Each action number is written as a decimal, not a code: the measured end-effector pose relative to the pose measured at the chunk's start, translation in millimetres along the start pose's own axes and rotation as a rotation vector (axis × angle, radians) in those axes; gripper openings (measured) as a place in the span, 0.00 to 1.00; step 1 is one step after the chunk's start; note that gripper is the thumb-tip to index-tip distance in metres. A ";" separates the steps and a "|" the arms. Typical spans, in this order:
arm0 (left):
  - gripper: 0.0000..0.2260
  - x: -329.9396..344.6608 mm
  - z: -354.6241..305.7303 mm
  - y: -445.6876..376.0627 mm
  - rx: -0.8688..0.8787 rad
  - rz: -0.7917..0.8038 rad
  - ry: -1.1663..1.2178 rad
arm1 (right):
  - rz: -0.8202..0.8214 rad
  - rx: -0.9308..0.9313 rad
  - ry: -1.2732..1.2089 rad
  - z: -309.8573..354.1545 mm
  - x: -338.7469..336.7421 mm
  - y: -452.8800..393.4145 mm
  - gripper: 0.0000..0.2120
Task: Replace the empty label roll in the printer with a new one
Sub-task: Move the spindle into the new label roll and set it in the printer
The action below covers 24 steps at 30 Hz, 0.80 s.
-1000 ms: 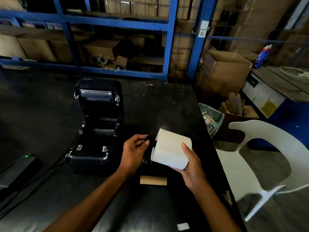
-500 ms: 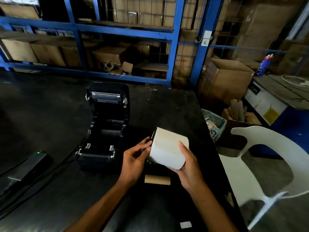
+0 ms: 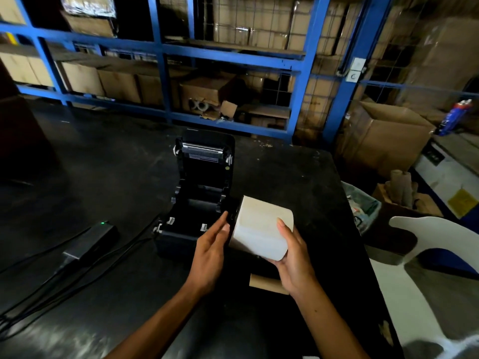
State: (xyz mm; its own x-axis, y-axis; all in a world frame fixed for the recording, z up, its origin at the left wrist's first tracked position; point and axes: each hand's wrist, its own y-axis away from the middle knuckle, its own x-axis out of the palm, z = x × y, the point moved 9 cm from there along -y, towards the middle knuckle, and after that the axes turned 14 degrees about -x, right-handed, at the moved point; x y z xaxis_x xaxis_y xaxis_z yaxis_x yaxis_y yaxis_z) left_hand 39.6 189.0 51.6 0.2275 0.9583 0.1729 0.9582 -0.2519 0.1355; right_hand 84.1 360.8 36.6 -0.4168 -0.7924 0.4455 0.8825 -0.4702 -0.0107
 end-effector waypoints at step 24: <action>0.18 -144.5 -8.5 -29.9 0.027 -0.107 -0.145 | 0.034 -0.015 0.090 -59.1 136.9 13.5 0.19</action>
State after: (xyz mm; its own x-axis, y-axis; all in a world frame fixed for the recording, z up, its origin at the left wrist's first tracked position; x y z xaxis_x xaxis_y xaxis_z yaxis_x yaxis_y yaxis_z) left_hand -23.4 56.9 30.9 0.1450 0.9893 0.0159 0.9822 -0.1459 0.1185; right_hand 26.1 223.1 44.5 -0.4048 -0.8397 0.3619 0.8935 -0.4474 -0.0386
